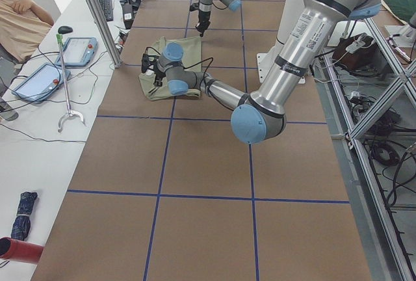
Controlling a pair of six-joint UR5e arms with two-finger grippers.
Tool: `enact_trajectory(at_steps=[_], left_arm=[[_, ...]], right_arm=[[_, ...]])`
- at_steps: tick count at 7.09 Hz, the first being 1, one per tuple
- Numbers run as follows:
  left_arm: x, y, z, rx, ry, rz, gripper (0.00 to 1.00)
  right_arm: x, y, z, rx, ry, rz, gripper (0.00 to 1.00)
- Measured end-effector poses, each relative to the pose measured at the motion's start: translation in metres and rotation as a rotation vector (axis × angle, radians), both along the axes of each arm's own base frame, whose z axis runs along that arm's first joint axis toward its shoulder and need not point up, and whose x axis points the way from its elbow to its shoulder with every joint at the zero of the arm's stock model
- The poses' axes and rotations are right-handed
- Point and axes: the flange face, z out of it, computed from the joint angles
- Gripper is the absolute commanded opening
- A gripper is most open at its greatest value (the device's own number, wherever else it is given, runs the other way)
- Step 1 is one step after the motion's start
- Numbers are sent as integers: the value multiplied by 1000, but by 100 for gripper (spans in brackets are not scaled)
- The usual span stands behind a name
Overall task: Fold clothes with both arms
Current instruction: 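Grasp the near folded corner with the right gripper and pull it toward its side, then drag the corner with the right gripper to swing the shirt while the left gripper approaches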
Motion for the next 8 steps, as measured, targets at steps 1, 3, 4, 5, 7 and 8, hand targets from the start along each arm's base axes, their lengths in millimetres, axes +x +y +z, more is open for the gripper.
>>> enact_trajectory(at_steps=[1, 3, 4, 5, 7, 8], left_arm=[[-1, 1, 0, 1, 1, 0, 62], [-2, 3, 0, 0, 4, 0, 62], [-4, 5, 0, 1, 5, -1, 62], [-7, 9, 1, 3, 8, -1, 62], [-13, 17, 1, 8, 14, -1, 62], [-16, 21, 1, 10, 16, -1, 62]], right_arm=[[9, 7, 1, 3, -4, 1, 0], [24, 24, -5, -15, -26, 15, 0], [29, 42, -10, -34, -44, 17, 0], [33, 65, -11, -46, -54, -2, 0], [43, 116, -7, -60, -57, -70, 0], [49, 138, -4, -68, -54, -103, 0]])
